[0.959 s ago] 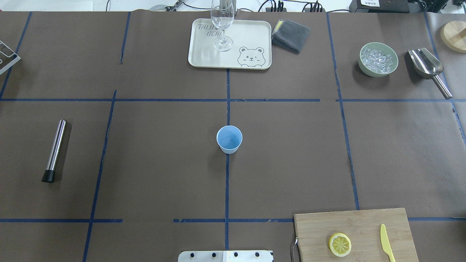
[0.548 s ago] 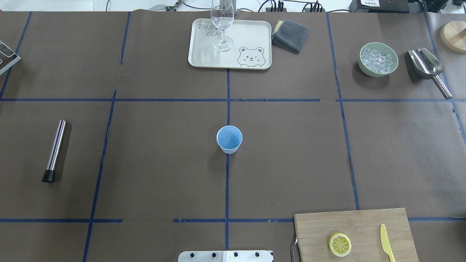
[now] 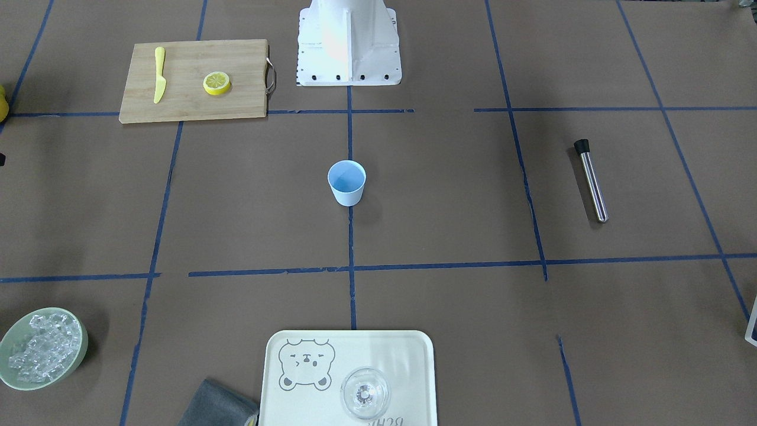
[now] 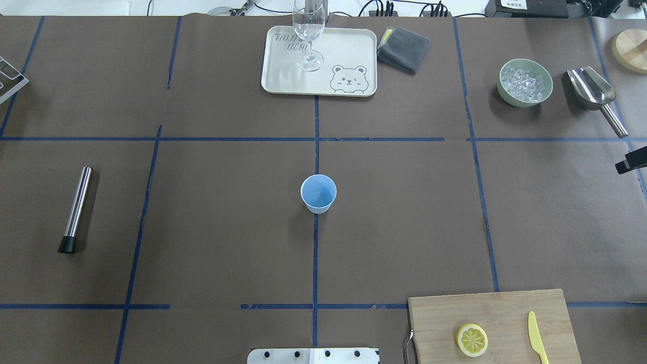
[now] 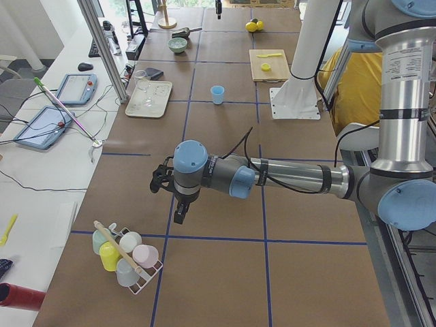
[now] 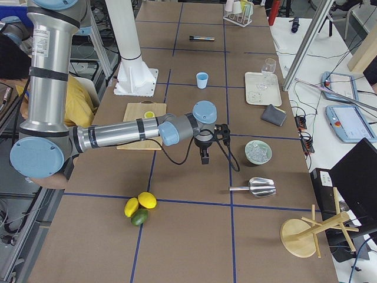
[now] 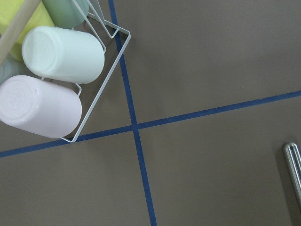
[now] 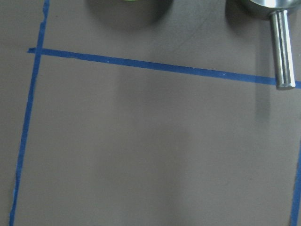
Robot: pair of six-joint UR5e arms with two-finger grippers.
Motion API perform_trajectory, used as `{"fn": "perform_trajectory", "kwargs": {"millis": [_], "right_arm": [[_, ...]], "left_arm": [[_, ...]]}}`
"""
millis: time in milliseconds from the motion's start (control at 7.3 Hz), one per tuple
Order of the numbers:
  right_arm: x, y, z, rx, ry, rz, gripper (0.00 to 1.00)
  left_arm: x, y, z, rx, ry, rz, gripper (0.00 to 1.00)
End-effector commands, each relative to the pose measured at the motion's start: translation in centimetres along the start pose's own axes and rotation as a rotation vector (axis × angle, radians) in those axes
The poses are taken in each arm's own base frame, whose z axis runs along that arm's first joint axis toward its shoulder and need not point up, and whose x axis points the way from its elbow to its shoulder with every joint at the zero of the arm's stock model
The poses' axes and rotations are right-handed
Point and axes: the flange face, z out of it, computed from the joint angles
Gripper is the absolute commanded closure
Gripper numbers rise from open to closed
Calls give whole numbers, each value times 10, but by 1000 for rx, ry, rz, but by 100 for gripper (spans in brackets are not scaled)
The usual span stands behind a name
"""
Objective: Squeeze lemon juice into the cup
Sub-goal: 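Move the right gripper down toward the lemon slice on the cutting board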
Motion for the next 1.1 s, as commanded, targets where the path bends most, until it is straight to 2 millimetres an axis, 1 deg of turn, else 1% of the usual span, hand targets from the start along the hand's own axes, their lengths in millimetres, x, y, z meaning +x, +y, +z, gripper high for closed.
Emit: {"fn": "perform_trajectory", "kwargs": {"millis": [0, 137, 274, 411, 548, 685, 822, 959], "right_arm": [[-100, 32, 10, 6, -9, -9, 0], [-149, 61, 21, 23, 42, -58, 0], [-187, 83, 36, -1, 33, -38, 0], [-228, 110, 54, -8, 42, -16, 0], [-264, 139, 66, -3, 37, 39, 0], [-295, 171, 80, 0, 26, 56, 0], [-320, 209, 100, 24, 41, -14, 0], [-330, 230, 109, 12, 39, 9, 0]], "left_arm": [[11, -1, -1, 3, 71, 14, 0], [17, -4, -3, 28, 79, 46, 0], [20, -6, -2, 48, 81, 76, 0], [26, -8, 1, 74, 86, 124, 0], [28, -7, 1, 85, 87, 141, 0], [29, -8, 2, 87, 85, 146, 0], [29, -8, 2, 87, 83, 145, 0], [30, -8, 3, 85, 84, 147, 0]]}}
